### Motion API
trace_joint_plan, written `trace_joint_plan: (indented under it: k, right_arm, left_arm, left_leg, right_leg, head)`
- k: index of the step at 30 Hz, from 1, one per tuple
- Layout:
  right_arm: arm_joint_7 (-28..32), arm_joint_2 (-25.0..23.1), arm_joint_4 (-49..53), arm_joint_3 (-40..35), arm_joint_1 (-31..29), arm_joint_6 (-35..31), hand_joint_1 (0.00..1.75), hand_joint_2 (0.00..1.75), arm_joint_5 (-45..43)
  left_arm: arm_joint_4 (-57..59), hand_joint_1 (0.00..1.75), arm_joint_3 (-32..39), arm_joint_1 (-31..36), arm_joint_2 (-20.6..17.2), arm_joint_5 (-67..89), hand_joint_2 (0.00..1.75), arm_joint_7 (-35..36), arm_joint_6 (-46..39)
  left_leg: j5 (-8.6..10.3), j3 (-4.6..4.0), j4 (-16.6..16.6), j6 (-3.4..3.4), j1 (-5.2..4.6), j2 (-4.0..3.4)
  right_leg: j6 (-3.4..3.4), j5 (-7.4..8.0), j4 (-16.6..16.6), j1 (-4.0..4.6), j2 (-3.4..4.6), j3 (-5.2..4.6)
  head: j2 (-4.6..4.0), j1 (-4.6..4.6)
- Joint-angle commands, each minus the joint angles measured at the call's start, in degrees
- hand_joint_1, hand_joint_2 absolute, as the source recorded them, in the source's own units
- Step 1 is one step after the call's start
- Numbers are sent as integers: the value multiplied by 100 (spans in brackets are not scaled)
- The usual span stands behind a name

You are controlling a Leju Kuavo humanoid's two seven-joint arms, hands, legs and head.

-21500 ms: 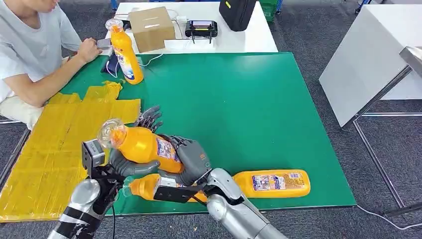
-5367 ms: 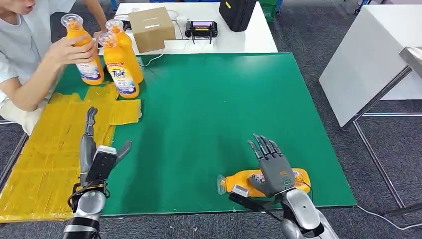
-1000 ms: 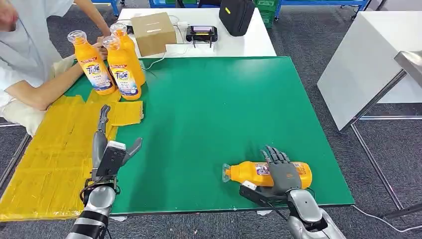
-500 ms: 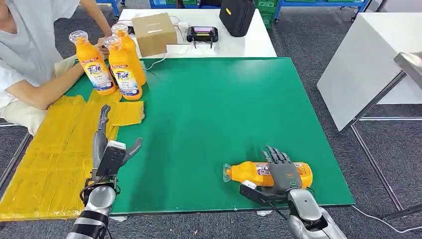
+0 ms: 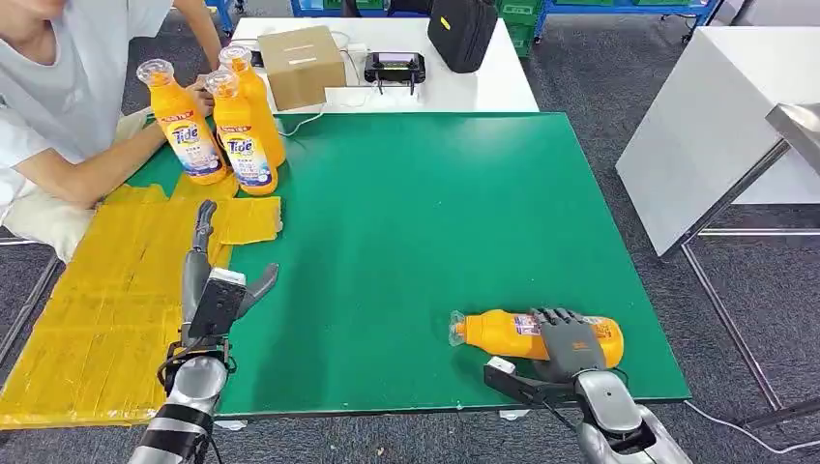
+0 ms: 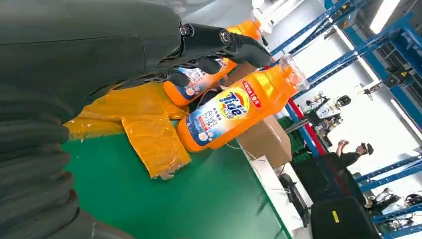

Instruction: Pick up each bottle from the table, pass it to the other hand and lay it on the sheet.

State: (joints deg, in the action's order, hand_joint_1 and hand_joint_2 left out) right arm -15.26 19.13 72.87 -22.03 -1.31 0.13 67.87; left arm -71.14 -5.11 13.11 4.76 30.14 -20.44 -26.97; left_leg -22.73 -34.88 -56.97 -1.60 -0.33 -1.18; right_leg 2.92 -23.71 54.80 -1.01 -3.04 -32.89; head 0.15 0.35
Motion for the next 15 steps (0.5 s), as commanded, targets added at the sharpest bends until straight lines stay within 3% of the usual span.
trace_joint_plan:
  k: [1,3,11,13,15]
  right_arm:
    - [102,356,-535,-204,525,389,175,175,-299]
    - [126,341,-569,-209,485,273,175,175,-356]
    - [40,-120,-597,-130,111,-196,175,175,-87]
    - [256,-577,-258,221,54,-868,175,175,-61]
    - [379,-942,210,408,-50,-1103,175,175,-221]
  left_arm:
    - [527,0,-125,300,18,-115,175,-63,-25]
    - [555,0,-117,300,10,-147,175,-103,-38]
    - [288,0,-54,142,1,-133,175,-70,-21]
    - [-28,0,-20,-61,-13,-110,175,36,108]
    - [-368,0,-38,-272,-36,-63,175,136,297]
  left_leg:
    - [-1,4,7,5,10,49]
    - [-3,4,10,9,13,66]
    - [-14,6,6,7,15,22]
    - [-16,0,5,9,15,11]
    - [-19,0,5,10,14,-3]
  right_leg:
    - [-10,-10,-13,7,-24,20]
    - [-15,-13,-18,9,-28,26]
    - [-11,-4,-25,10,8,28]
    - [-12,-2,-22,11,18,20]
    - [-12,1,-20,11,30,14]
  head:
    - [0,0]
    - [0,0]
    - [0,0]
    - [0,-2]
    - [0,0]
